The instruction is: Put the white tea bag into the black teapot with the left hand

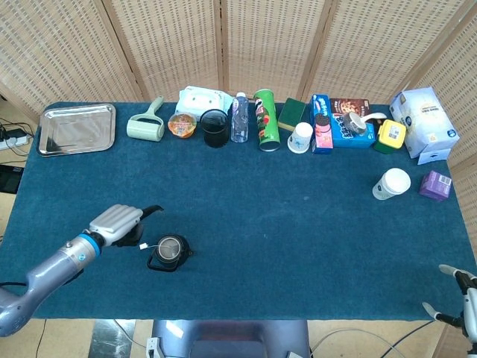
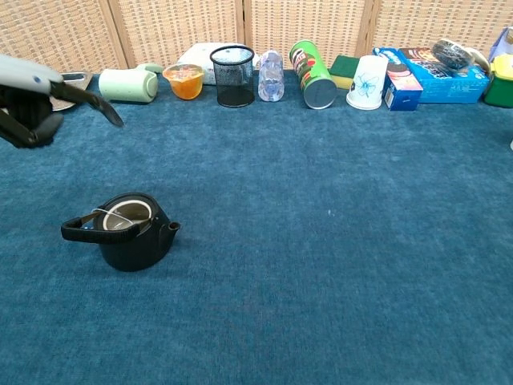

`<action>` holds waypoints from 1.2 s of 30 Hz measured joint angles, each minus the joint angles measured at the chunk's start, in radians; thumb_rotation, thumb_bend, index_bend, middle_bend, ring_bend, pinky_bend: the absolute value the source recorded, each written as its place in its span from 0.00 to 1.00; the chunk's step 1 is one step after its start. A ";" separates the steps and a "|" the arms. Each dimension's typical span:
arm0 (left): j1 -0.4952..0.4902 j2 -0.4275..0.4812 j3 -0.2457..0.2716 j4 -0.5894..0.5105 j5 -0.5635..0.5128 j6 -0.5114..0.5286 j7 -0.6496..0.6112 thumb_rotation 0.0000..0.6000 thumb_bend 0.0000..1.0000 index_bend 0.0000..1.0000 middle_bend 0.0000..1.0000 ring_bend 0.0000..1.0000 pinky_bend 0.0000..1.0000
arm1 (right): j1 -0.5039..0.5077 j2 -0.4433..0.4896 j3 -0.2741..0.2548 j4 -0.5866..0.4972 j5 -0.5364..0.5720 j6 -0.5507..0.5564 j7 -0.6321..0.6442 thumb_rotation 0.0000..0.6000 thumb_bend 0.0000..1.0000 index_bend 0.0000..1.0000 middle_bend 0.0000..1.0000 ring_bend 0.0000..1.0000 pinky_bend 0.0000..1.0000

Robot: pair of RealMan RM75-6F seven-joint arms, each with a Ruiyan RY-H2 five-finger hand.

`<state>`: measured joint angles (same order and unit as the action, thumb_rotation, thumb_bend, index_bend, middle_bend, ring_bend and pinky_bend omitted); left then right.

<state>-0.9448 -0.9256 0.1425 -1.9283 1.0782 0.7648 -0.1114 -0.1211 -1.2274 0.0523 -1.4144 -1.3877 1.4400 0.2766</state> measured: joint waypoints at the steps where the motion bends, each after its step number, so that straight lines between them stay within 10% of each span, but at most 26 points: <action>1: 0.026 -0.004 -0.004 0.005 0.016 0.035 -0.011 1.00 0.73 0.11 0.98 0.94 0.86 | 0.003 0.001 0.001 -0.004 -0.002 -0.001 -0.006 1.00 0.19 0.24 0.28 0.20 0.15; 11: 0.324 -0.087 -0.040 0.098 0.147 0.396 -0.093 1.00 0.51 0.11 0.58 0.55 0.64 | 0.034 0.008 0.007 -0.047 -0.020 -0.011 -0.061 1.00 0.19 0.24 0.28 0.20 0.15; 23: 0.603 -0.217 -0.080 0.191 0.194 0.769 -0.009 1.00 0.51 0.13 0.48 0.37 0.44 | 0.042 0.018 0.009 -0.095 -0.060 0.048 -0.137 1.00 0.19 0.24 0.27 0.17 0.11; 36: 0.746 -0.213 -0.074 0.179 0.253 0.835 0.064 1.00 0.52 0.13 0.46 0.36 0.42 | 0.046 0.019 0.006 -0.112 -0.104 0.099 -0.176 1.00 0.19 0.24 0.27 0.17 0.10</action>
<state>-0.1987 -1.1384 0.0682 -1.7488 1.3309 1.5996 -0.0478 -0.0747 -1.2080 0.0580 -1.5269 -1.4912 1.5389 0.1002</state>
